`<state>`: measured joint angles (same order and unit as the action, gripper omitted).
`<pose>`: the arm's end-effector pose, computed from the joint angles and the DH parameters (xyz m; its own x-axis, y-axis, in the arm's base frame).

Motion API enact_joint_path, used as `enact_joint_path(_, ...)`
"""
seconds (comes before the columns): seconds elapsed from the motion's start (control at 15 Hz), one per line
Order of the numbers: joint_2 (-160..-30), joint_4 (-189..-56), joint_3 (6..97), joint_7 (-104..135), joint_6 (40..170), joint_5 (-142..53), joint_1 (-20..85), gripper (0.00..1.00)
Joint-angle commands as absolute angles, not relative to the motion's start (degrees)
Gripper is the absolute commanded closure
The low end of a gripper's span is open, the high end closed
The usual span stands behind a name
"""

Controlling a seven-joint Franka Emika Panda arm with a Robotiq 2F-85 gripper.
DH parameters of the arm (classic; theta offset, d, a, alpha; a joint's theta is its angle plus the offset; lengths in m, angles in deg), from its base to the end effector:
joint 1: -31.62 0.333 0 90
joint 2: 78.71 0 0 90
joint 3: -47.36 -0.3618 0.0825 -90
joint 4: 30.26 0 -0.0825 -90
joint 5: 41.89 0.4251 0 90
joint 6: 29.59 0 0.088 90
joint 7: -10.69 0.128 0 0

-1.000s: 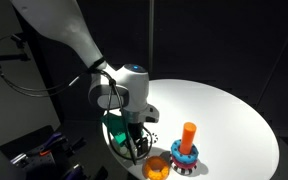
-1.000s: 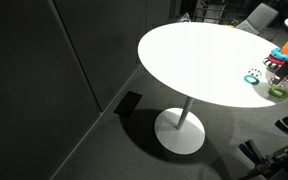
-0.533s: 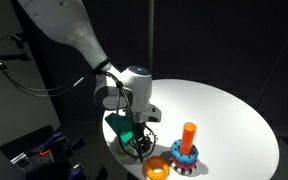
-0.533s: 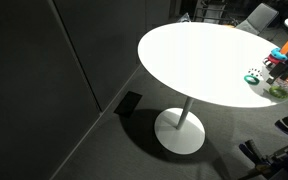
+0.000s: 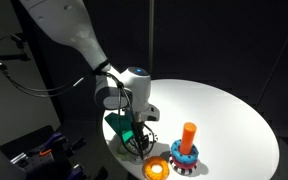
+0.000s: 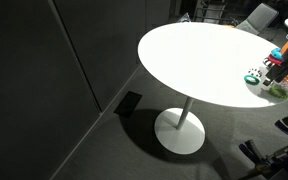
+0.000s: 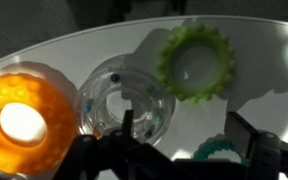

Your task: Pick up the clear ring and put it on the ring holder

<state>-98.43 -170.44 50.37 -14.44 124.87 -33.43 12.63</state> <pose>0.4603 -0.1919 0.1393 0.9944 -0.0765 -0.0723 -0.0816 -0.9942 -0.0705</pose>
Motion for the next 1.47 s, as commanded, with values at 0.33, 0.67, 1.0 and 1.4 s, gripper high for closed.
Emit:
enact_joint_path(0.33, -98.8, -169.9, 49.0, -16.8, 126.4, -32.0, 10.9, 0.43)
enact_joint_path(0.67, -98.4, -170.0, 49.1, -16.8, 126.8, -32.3, 10.7, 0.77)
enact_joint_path(1.0, -96.3, -170.7, 50.5, -15.0, 126.1, -34.0, 11.5, 0.91)
enact_joint_path(1.4, -92.7, -170.4, 53.1, -13.2, 123.7, -36.8, 12.9, 0.91)
